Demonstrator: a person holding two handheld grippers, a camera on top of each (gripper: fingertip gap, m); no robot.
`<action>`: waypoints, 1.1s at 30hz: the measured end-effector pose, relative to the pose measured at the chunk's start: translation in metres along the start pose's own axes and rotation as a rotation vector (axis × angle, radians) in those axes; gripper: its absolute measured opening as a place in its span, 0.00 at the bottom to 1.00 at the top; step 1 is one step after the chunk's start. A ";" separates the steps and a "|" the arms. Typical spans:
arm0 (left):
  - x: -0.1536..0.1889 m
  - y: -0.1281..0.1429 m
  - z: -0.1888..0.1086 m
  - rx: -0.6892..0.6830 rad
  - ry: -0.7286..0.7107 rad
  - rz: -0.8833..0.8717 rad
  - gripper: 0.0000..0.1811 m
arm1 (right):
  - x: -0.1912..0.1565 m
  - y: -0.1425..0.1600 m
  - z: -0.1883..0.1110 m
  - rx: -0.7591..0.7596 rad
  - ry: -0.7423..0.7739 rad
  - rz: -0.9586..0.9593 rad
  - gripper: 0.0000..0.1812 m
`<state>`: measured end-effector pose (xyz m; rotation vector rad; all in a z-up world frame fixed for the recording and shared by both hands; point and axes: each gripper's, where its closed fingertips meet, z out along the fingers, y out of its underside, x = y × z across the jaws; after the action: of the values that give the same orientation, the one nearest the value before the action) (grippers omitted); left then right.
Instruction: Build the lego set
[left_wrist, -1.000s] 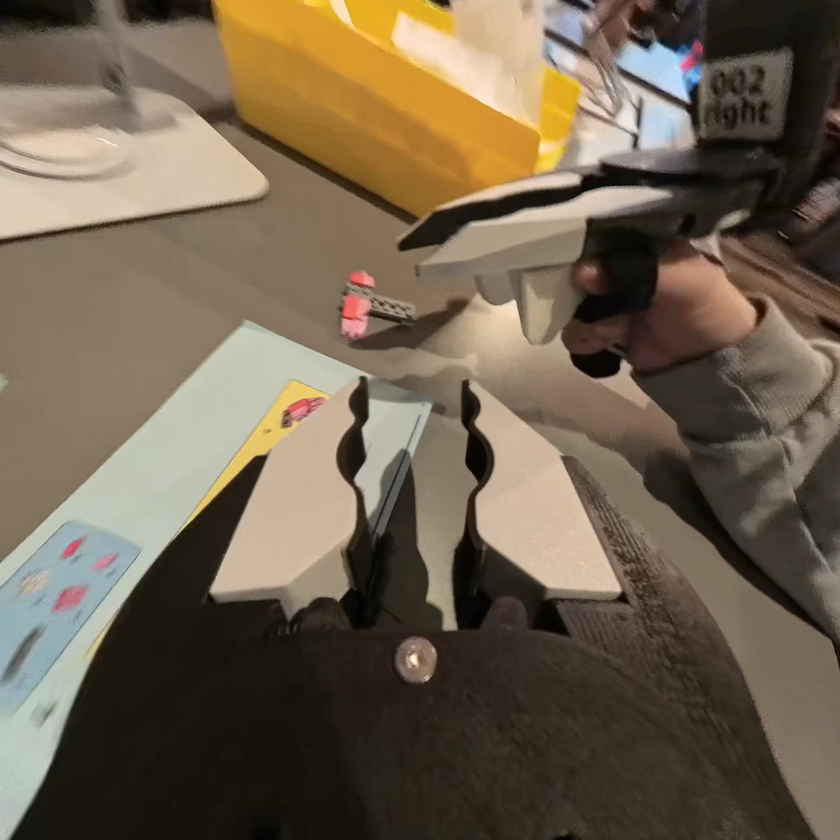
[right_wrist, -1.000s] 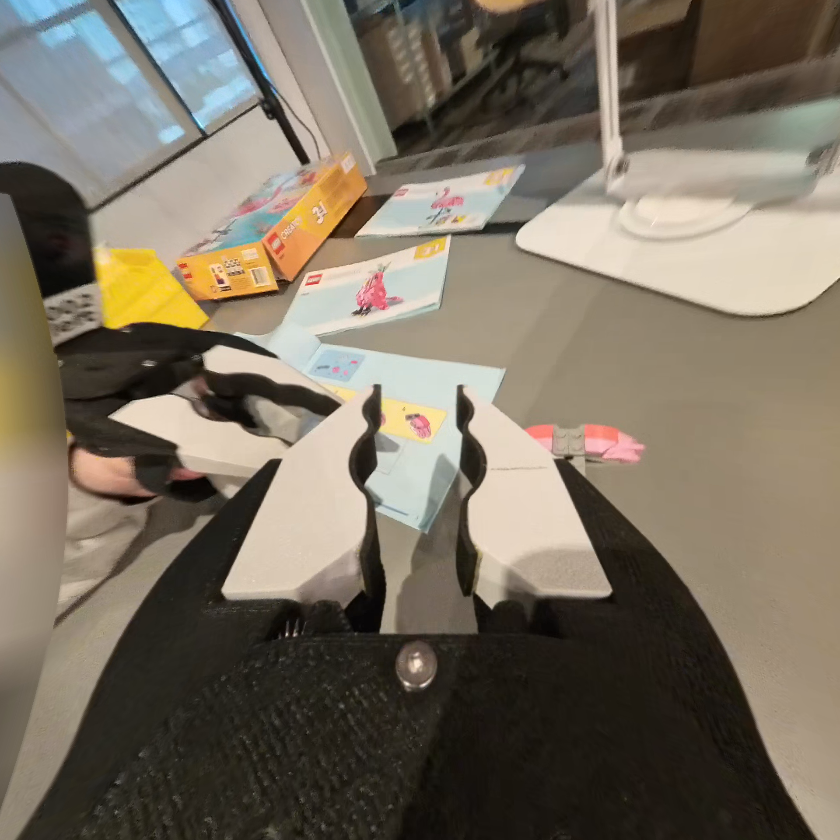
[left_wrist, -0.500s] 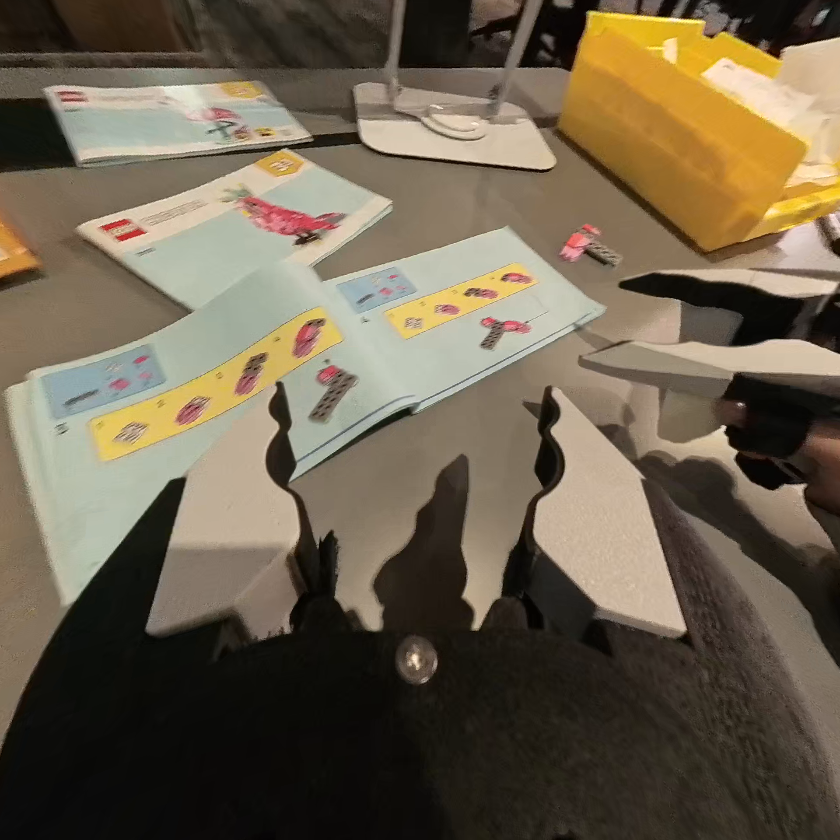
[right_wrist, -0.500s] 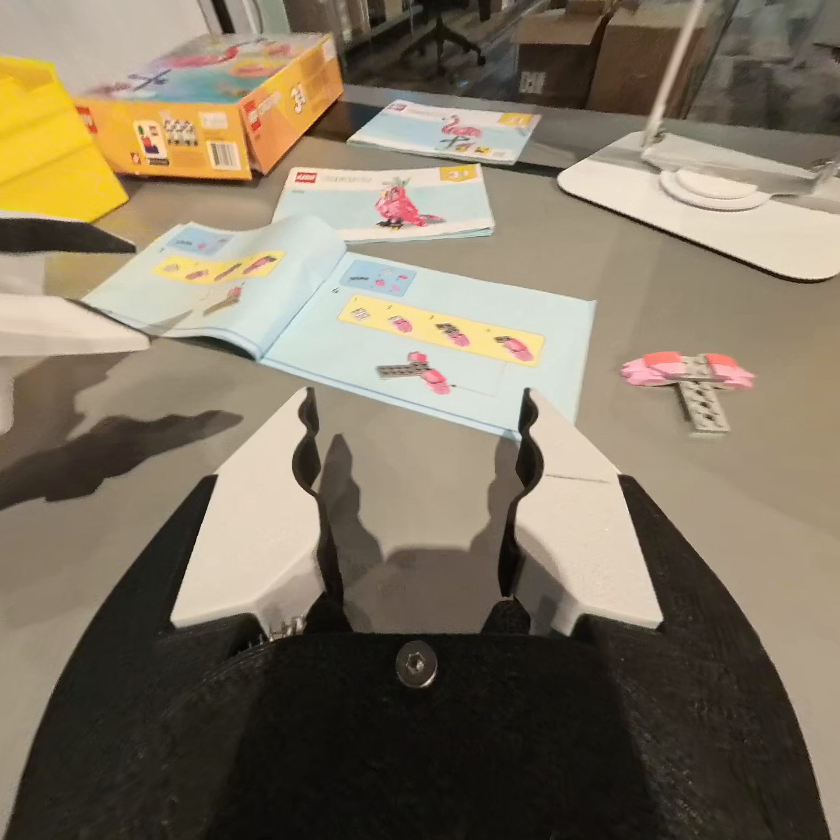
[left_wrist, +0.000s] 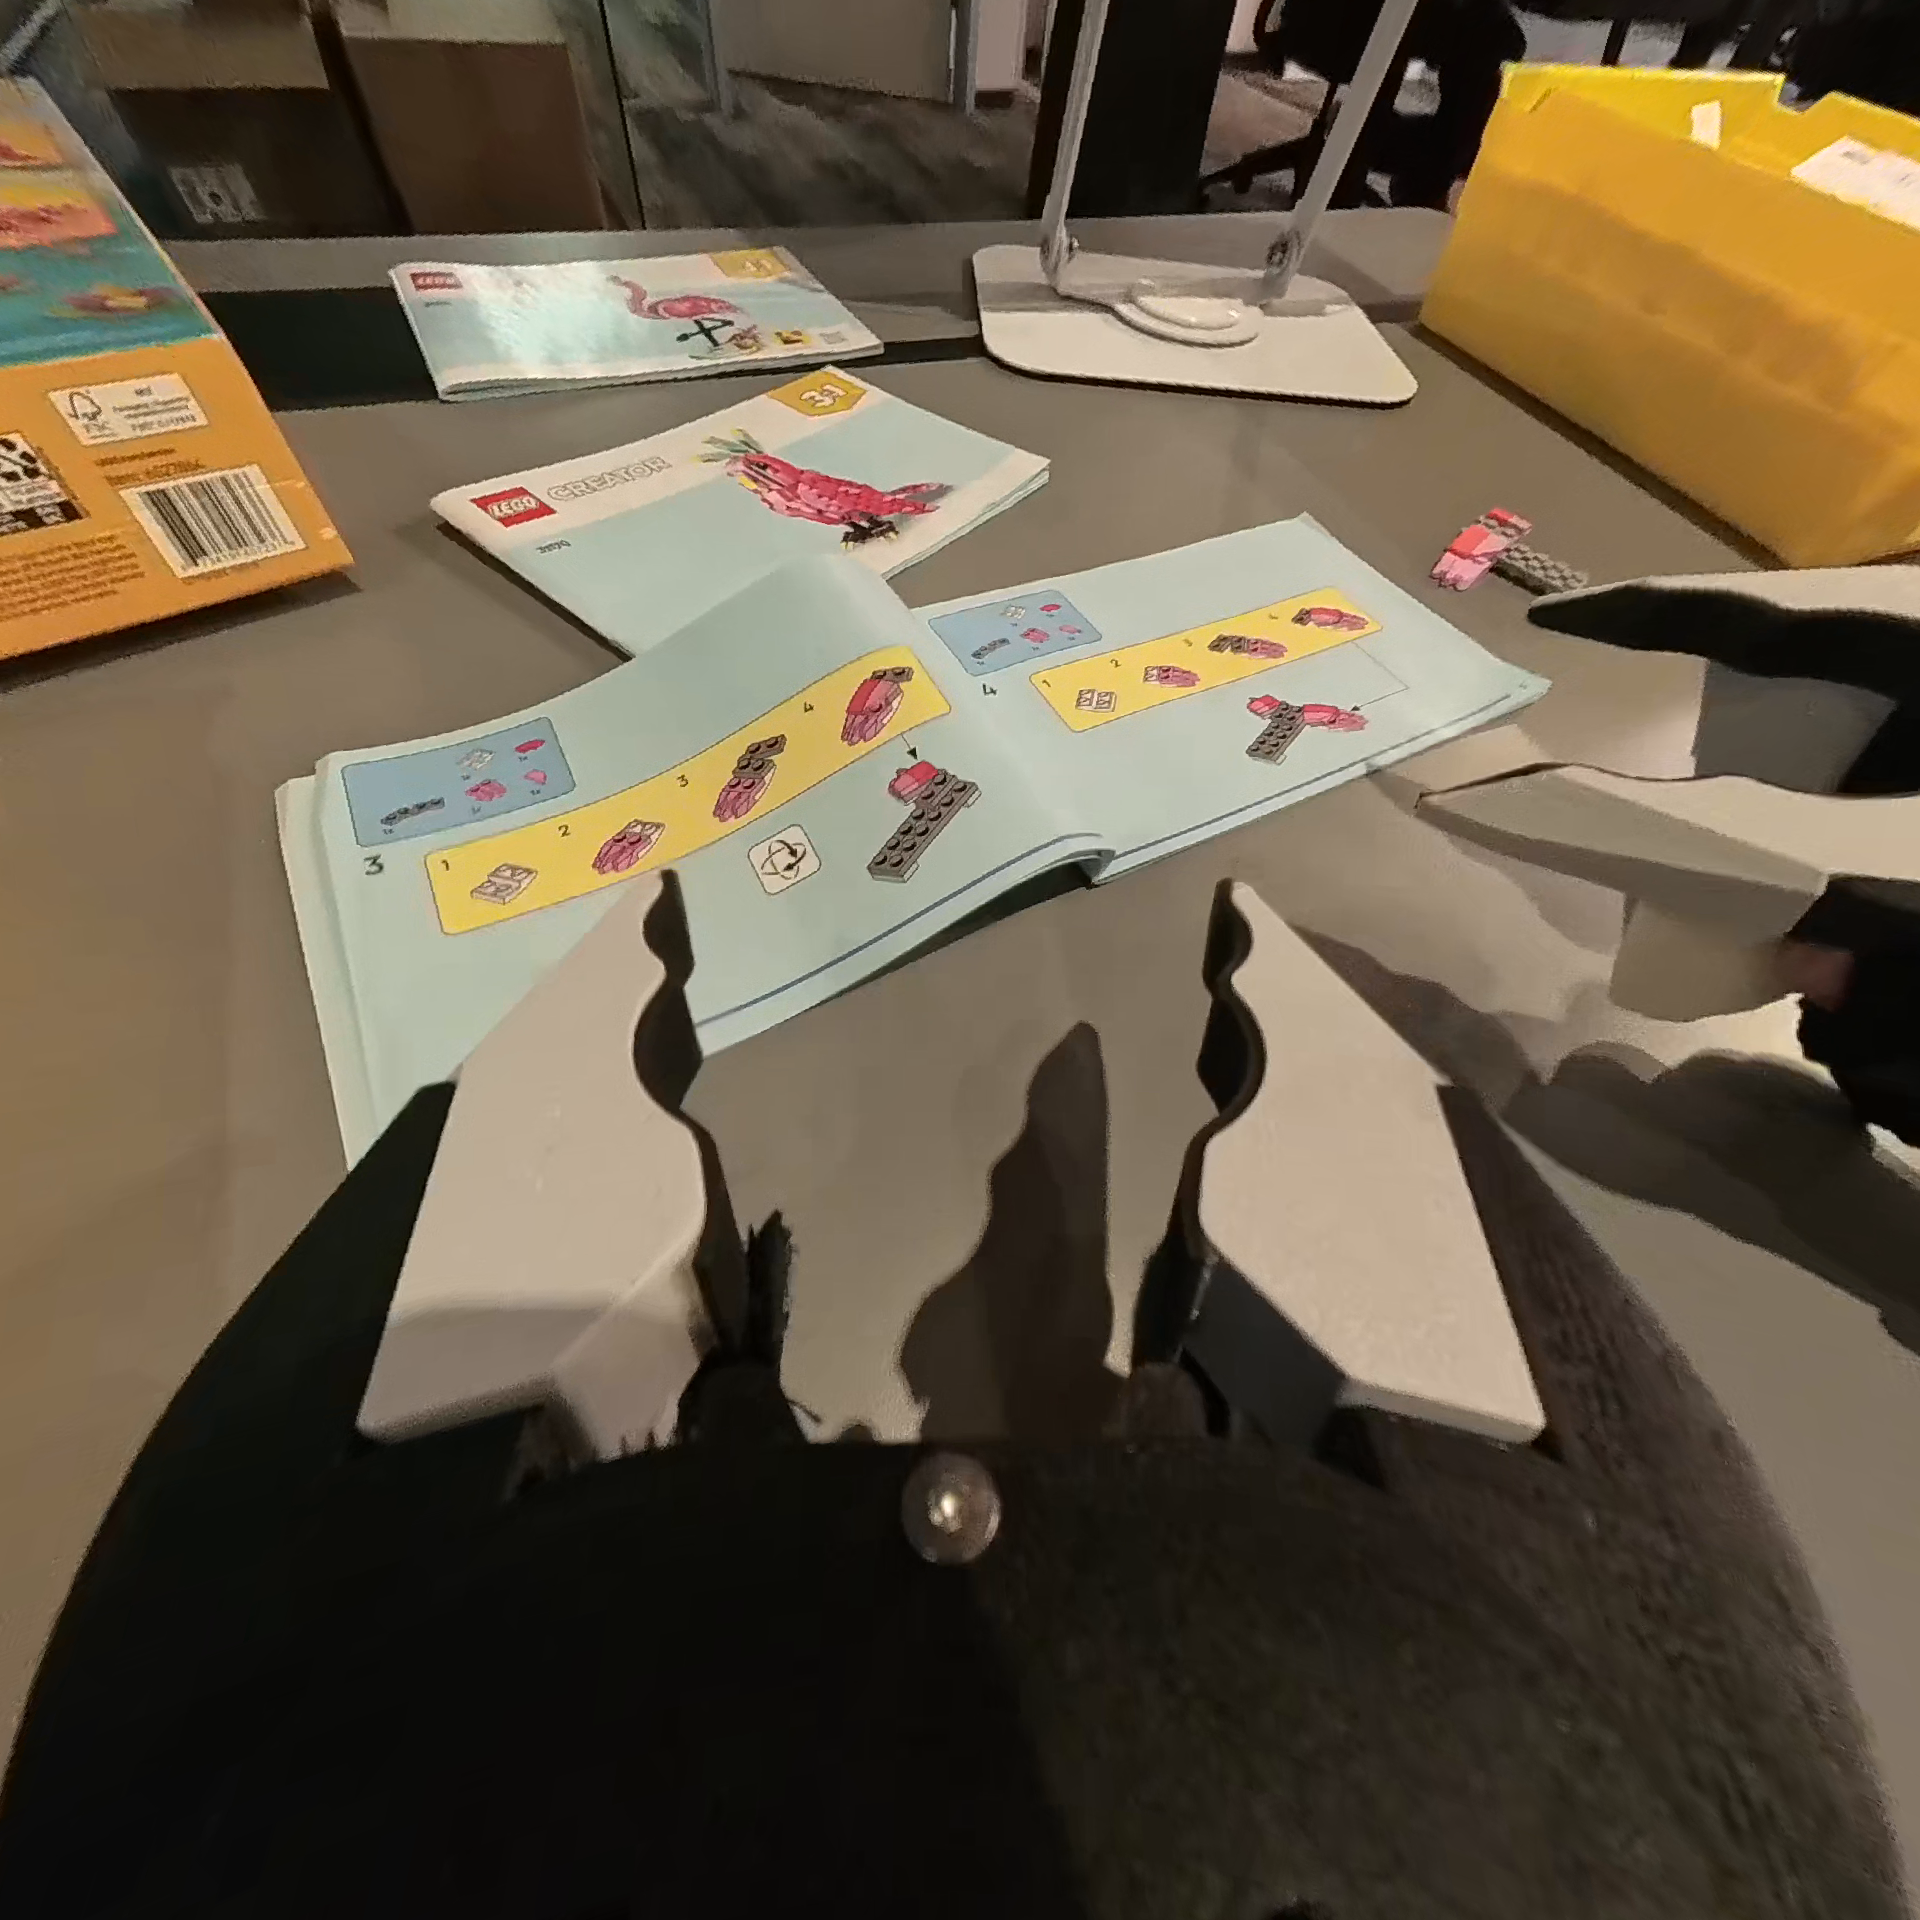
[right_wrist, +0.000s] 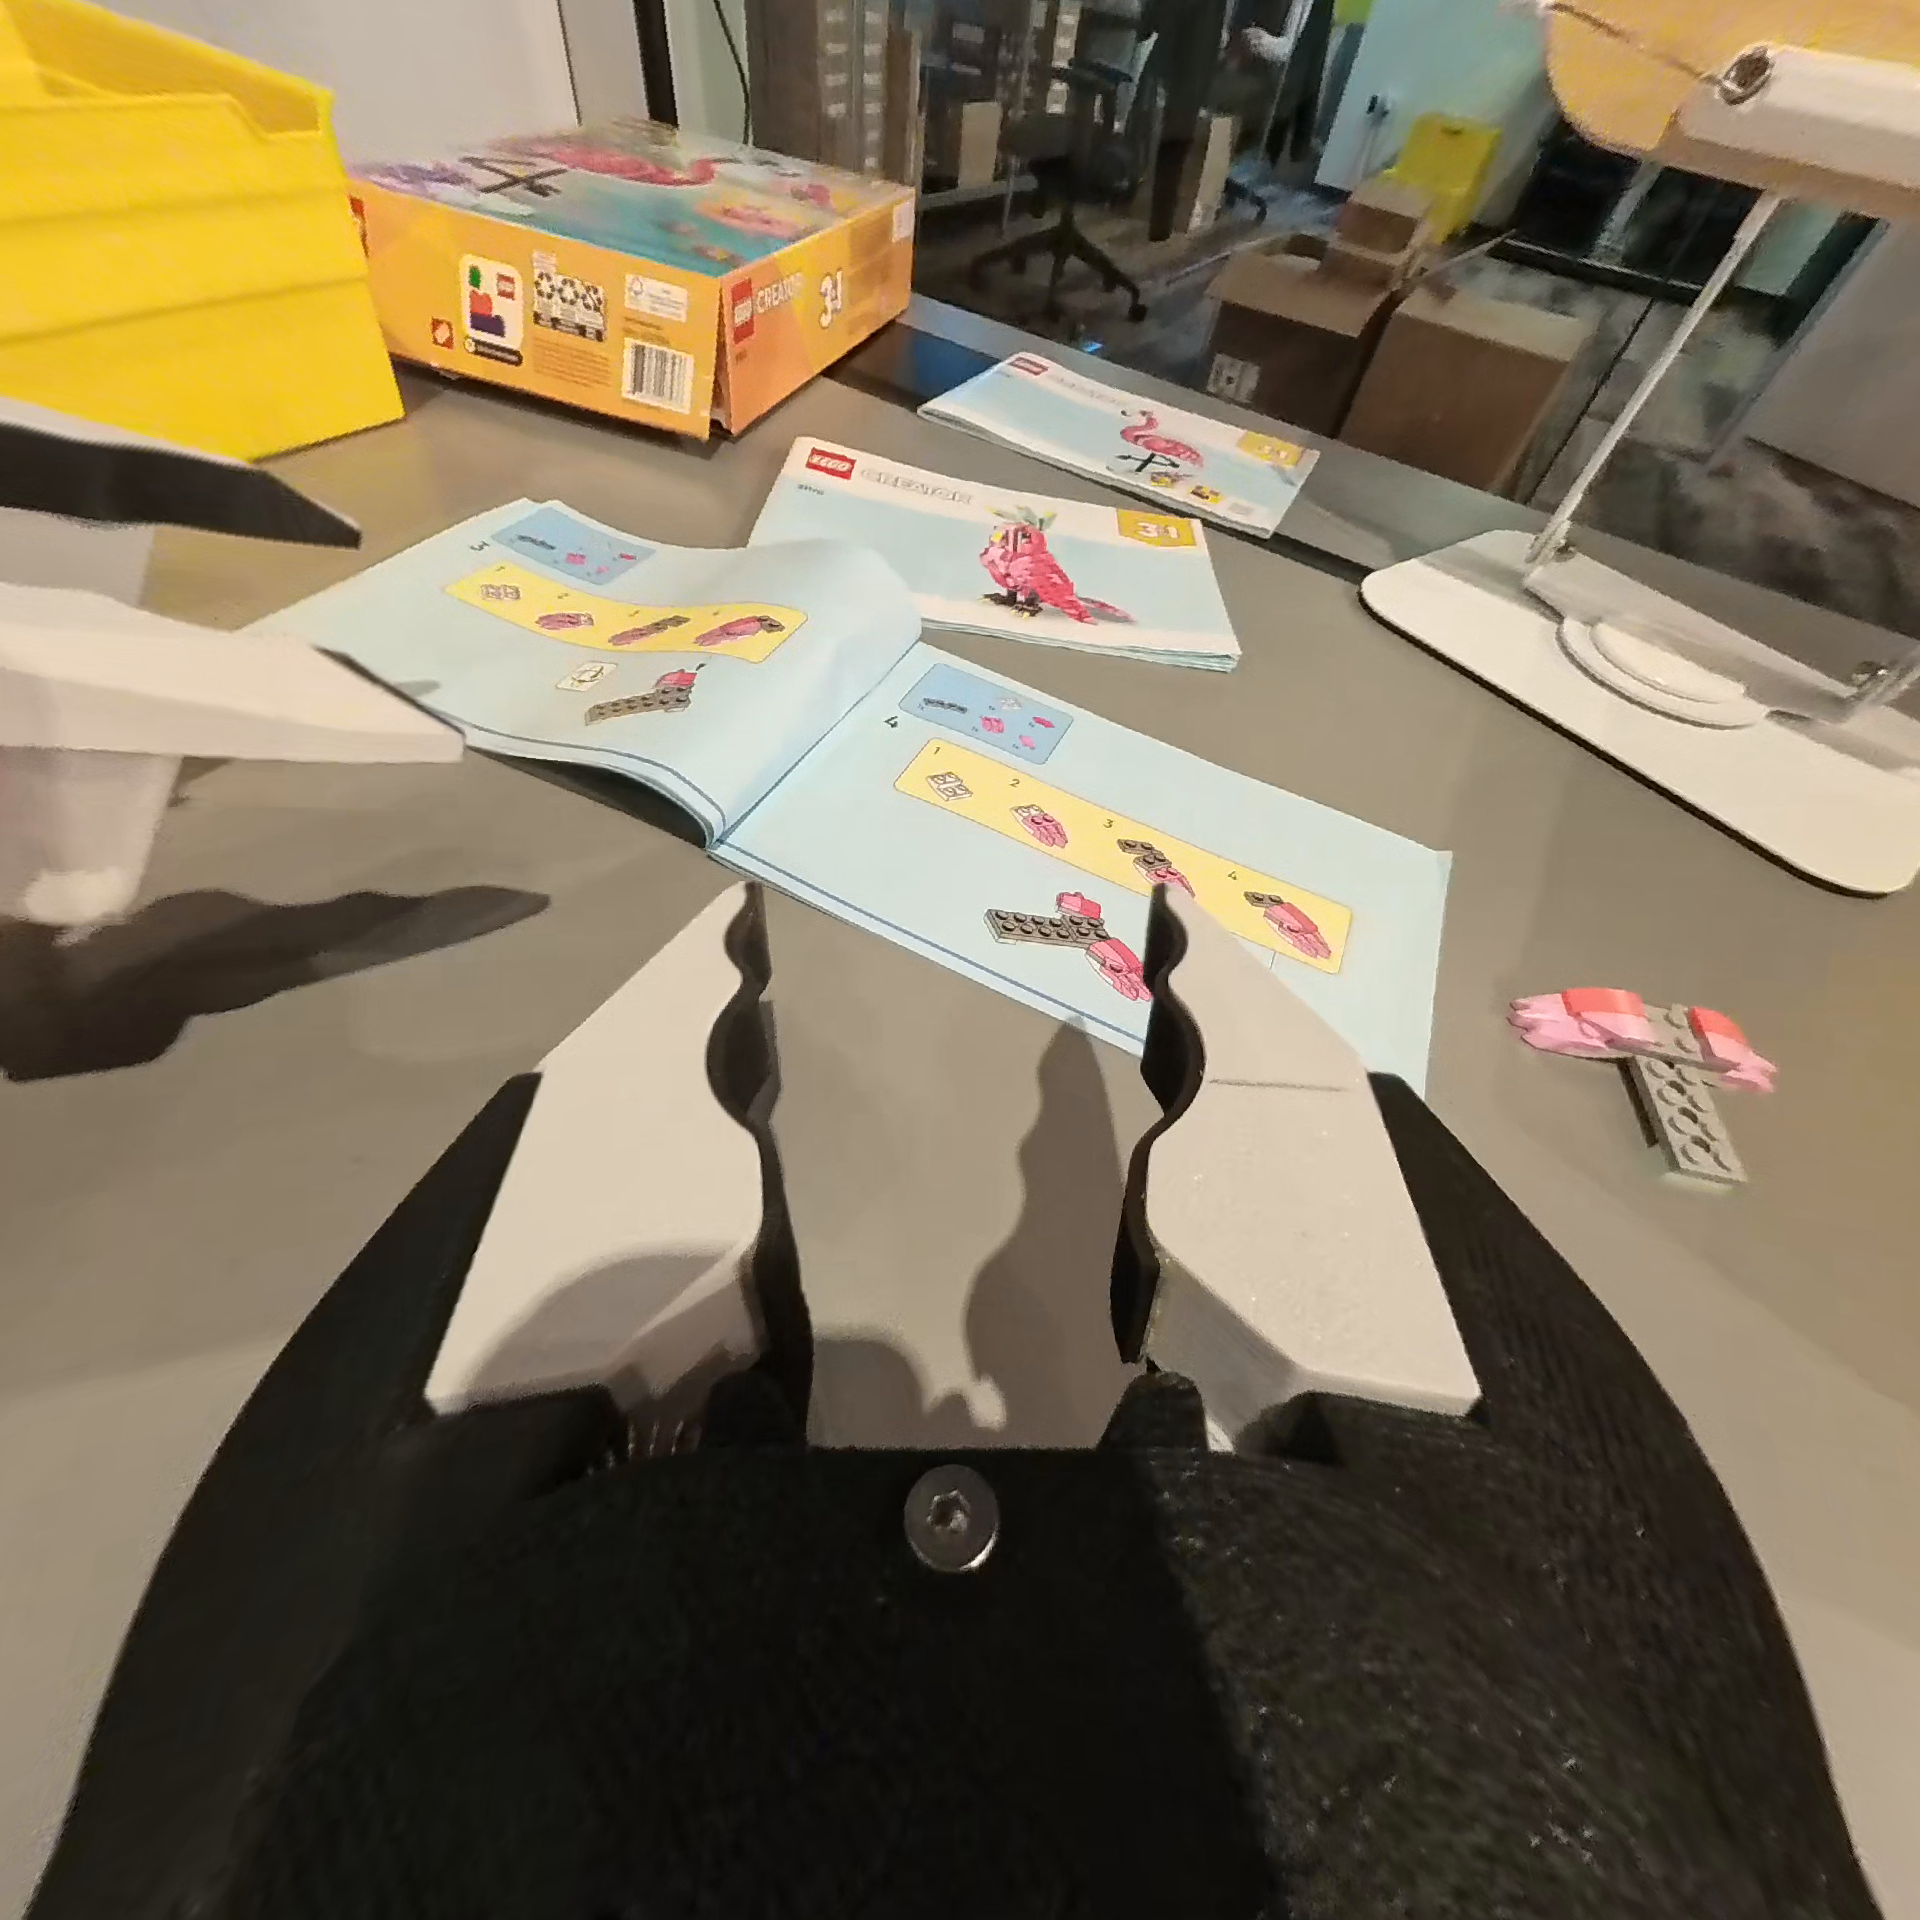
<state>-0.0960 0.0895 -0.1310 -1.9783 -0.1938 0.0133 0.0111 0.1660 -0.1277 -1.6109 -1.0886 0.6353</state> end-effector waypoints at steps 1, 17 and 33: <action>0.000 0.001 0.000 -0.003 0.000 -0.001 0.54 | 0.000 0.000 0.000 -0.004 0.010 -0.005 0.38; 0.010 -0.142 -0.151 0.253 -0.175 0.200 0.11 | -0.122 -0.155 -0.055 0.016 -0.223 -0.257 0.00; 0.029 -0.169 -0.204 0.312 -0.317 0.326 0.00 | -0.171 -0.202 -0.099 0.133 -0.233 -0.451 0.00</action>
<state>-0.0690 -0.0255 0.1082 -1.6675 -0.0658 0.5389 -0.0504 -0.0220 0.0738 -1.1416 -1.4916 0.5842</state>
